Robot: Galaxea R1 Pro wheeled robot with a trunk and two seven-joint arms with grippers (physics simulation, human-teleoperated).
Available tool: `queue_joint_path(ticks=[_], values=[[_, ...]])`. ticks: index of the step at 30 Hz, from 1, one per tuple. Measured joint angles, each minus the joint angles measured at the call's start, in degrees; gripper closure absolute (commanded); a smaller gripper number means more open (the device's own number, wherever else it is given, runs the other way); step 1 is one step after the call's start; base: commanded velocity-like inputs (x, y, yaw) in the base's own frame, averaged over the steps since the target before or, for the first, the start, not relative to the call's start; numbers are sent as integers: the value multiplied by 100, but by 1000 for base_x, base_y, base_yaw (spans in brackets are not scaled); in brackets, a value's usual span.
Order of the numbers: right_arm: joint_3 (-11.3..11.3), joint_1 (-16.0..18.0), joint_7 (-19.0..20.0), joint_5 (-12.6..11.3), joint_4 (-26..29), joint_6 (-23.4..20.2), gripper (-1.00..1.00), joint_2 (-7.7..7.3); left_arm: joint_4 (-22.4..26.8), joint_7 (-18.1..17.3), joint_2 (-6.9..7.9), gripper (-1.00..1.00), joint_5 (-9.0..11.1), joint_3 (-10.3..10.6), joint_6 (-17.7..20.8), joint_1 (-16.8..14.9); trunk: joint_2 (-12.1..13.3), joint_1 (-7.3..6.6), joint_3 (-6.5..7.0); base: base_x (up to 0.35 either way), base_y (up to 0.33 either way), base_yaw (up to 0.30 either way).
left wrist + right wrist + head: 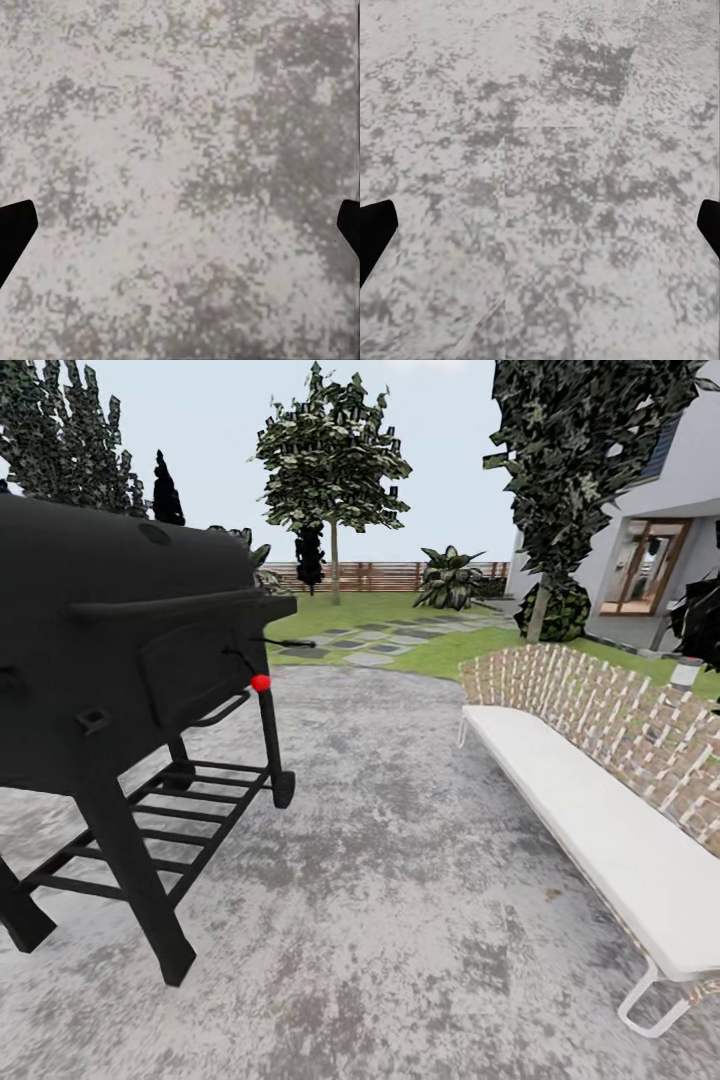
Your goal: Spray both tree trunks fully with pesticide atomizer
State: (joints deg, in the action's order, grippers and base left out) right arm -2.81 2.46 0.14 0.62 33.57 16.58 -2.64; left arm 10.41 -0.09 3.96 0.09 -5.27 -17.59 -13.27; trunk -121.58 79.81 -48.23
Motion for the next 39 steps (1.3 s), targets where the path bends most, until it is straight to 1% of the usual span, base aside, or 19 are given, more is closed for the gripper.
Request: queue_joint_path(ticks=[16, 39], values=[[0, 0, -2, 0, 0, 1, -100, 0, 5, 0, 0, -100, 0, 0, -1, 0, 0, 0, 0, 302, -168, 3], [0, 0, -4, 0, 0, -2, -100, 0, 4, 0, 0, -100, 0, 0, 1, 0, 0, 0, 0, 315, -133, 0]])
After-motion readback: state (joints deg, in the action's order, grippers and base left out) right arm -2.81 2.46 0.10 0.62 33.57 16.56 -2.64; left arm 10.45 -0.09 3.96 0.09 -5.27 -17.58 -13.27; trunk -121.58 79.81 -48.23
